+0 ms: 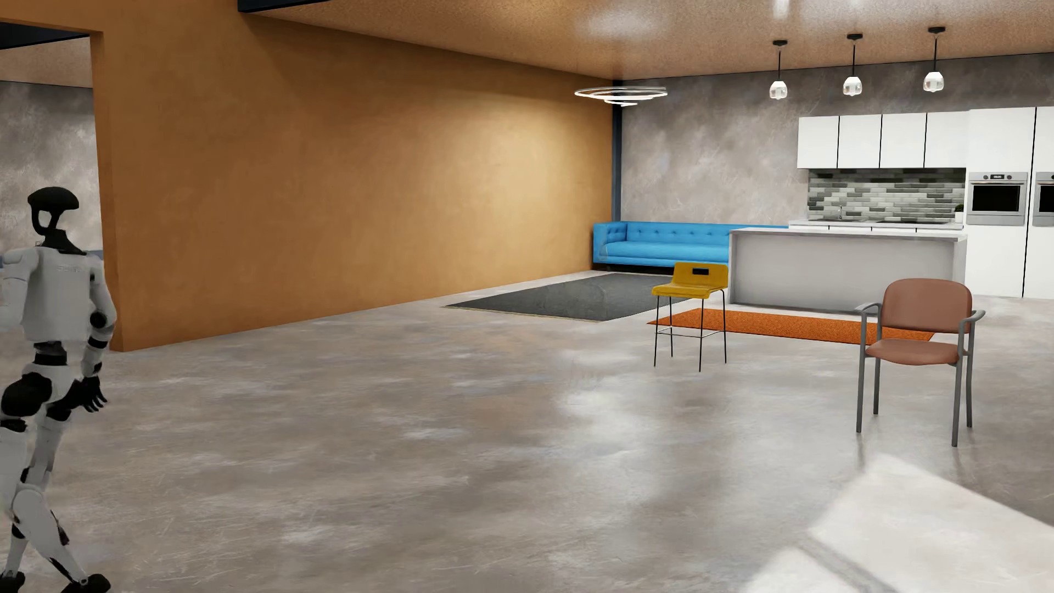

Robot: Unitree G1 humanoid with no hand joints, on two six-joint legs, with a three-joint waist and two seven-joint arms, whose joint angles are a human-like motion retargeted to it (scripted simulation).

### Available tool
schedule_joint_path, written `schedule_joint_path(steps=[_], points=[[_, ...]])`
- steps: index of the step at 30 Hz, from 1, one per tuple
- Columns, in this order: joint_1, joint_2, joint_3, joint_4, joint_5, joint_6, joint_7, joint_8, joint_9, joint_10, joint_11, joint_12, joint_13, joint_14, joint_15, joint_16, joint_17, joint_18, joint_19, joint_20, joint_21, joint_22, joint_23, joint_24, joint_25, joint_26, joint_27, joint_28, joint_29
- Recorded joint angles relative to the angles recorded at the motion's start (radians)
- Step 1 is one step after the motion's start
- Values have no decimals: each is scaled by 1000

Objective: Approach the stool

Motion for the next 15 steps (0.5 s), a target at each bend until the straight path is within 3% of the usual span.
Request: schedule_joint_path(steps=[2, 3, 4, 6, 7, 8, 9, 10, 11, 12, 13, 15], points=[[-123, 26, 7, 168, 75, 28, -40, 129, 9, 429, 33, 27, -20, 208, -45, -23, 54, 20, 0, 63, -110, 2, -6, -94, 132, 12, 48, 47, -12], [-244, 38, 18, 213, 120, 45, -156, 202, 15, 643, 47, 39, -44, 277, -66, -34, 84, 88, 0, 52, -126, 22, -15, -106, 147, 31, 76, 38, -30], [-370, 51, 25, 203, 165, 55, -290, 279, 20, 797, 50, 58, -69, 222, -80, -44, 114, 103, 0, 12, -122, 42, -19, -95, 136, 49, 87, 2, -62], [-532, 92, 35, 262, 247, 65, -421, 454, 25, 942, 19, 89, -127, 167, -89, -86, 184, 209, 0, -142, -89, 90, -29, -24, 82, 55, 70, -123, -152], [-587, 103, 47, 311, 285, 71, -440, 556, 28, 938, 19, 107, -160, 158, -97, -94, 211, 259, 0, -251, -52, 95, -43, 57, 49, 19, 47, -180, -211], [-636, 112, 61, 310, 317, 77, -452, 667, 32, 896, 21, 134, -205, 129, -104, -89, 221, 276, 0, -358, -2, 71, -58, 181, 2, -35, 22, -224, -284], [-686, 124, 74, 265, 344, 81, -469, 779, 37, 826, 23, 152, -246, 115, -110, -109, 228, 274, 0, -421, 37, 38, -87, 298, -23, -57, 0, -237, -362], [-727, 136, 82, 209, 365, 82, -476, 884, 43, 716, 23, 165, -284, 124, -117, -154, 235, 253, 0, -437, 55, -6, -124, 356, -7, -74, -22, -251, -415], [-758, 146, 86, 155, 381, 83, -477, 979, 52, 563, 30, 173, -320, 144, -128, -203, 235, 211, 0, -425, 69, -48, -164, 360, 28, -82, -37, -262, -429], [-769, 155, 86, 106, 390, 82, -469, 1064, 60, 353, 33, 174, -350, 166, -137, -242, 228, 167, 1, -410, 78, -84, -213, 326, 74, -97, -43, -272, -431], [-765, 168, 86, 39, 394, 79, -502, 1140, 68, 101, 32, 170, -370, 178, -148, -255, 215, 143, 2, -413, 85, -108, -262, 293, 128, -116, -47, -294, -403], [-721, 209, 81, -81, 378, 62, -608, 1256, 82, -324, 29, 151, -377, 163, -170, -215, 175, 84, 3, -473, 94, -131, -346, 322, 235, -144, -34, -315, -290]])
